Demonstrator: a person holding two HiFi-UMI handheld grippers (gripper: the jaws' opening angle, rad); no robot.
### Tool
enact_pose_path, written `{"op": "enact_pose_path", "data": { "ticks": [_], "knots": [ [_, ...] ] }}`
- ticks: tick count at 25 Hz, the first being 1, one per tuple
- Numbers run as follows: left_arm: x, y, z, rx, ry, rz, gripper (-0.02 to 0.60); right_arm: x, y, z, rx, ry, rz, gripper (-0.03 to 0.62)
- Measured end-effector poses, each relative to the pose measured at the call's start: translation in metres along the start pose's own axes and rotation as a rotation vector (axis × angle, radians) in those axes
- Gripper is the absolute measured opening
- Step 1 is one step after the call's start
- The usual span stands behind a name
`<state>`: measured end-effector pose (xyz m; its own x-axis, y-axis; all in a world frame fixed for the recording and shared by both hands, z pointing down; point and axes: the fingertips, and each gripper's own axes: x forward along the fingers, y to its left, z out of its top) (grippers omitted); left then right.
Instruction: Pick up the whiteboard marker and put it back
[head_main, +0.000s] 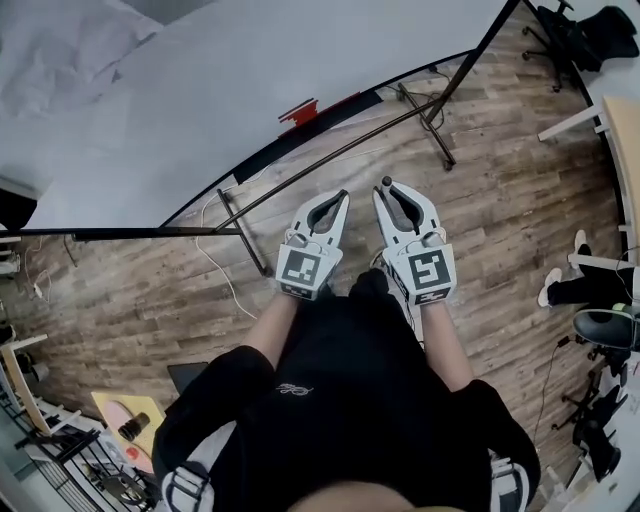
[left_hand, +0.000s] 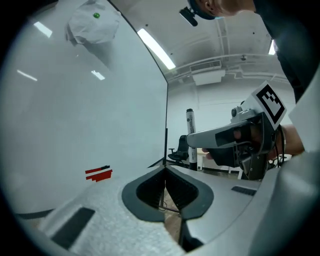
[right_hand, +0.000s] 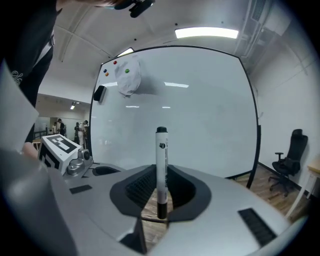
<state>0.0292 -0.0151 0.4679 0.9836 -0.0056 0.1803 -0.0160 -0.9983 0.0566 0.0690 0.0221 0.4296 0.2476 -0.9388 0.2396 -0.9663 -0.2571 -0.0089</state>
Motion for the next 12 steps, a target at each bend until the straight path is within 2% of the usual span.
{"op": "enact_pose_path", "data": {
  "ticks": [6,12],
  "knots": [
    [0.035,-0.018,0.004,-0.021,0.012,0.134,0.006,-0.005,-0.044,-0.002,-0.044,-0.005,0.103,0.054],
    [0.035,0.000,-0.016,-0.028,0.118,0.261,0.006,0.006,-0.058,-0.004,-0.030,0.016,0.182,0.054]
  ]
}}
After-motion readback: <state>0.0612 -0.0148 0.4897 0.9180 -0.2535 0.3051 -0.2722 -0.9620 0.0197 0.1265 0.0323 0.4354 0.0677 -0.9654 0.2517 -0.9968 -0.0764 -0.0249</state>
